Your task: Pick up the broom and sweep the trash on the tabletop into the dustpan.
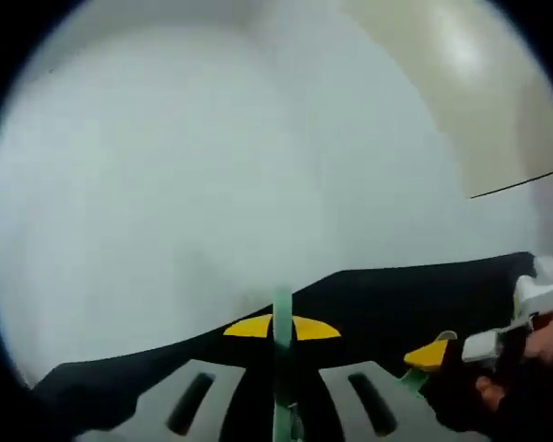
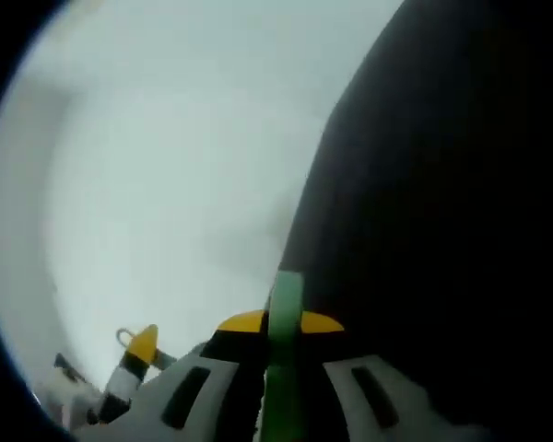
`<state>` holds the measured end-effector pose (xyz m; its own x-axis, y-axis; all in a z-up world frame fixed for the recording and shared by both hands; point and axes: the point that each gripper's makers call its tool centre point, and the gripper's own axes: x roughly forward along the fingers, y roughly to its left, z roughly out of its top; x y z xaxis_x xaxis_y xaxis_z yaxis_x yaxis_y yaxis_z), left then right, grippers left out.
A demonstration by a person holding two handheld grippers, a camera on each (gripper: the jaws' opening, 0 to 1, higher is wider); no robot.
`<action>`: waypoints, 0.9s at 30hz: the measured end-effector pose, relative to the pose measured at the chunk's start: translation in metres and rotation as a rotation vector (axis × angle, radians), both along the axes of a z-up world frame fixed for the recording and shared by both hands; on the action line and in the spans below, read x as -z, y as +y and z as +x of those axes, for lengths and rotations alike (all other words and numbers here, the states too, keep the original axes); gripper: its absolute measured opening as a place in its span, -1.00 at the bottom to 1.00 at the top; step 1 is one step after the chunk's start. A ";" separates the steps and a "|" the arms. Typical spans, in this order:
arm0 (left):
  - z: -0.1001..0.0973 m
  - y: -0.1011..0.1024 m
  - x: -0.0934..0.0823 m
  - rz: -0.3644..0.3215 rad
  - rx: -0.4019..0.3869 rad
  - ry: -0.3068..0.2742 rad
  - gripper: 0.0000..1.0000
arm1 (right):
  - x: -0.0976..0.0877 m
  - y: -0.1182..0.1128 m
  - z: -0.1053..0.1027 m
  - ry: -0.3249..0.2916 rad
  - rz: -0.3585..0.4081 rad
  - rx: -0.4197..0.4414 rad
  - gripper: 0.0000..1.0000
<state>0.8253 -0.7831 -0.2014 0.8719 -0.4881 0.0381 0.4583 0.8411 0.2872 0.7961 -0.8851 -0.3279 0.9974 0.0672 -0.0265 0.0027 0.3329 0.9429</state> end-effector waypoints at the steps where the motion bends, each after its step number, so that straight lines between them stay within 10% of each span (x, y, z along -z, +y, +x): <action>1: -0.002 -0.001 -0.002 -0.005 0.005 -0.007 -0.93 | 0.000 0.000 0.000 0.000 0.001 0.000 -0.74; 7: -0.021 -0.006 -0.033 -0.084 0.049 -0.071 -0.92 | 0.001 -0.001 0.001 -0.001 0.008 -0.004 -0.74; 17: -0.045 0.069 -0.086 -0.143 0.040 -0.218 -0.92 | -0.002 0.008 0.000 0.008 0.050 -0.049 -0.73; 27: -0.085 0.145 -0.049 0.126 -0.023 -0.434 -0.90 | 0.002 0.027 0.001 0.071 0.031 -0.175 -0.52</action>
<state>0.7402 -0.6380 -0.1522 0.7988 -0.4932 0.3445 0.2545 0.7959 0.5494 0.7973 -0.8579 -0.3298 0.9661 0.2413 -0.0917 0.0141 0.3053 0.9522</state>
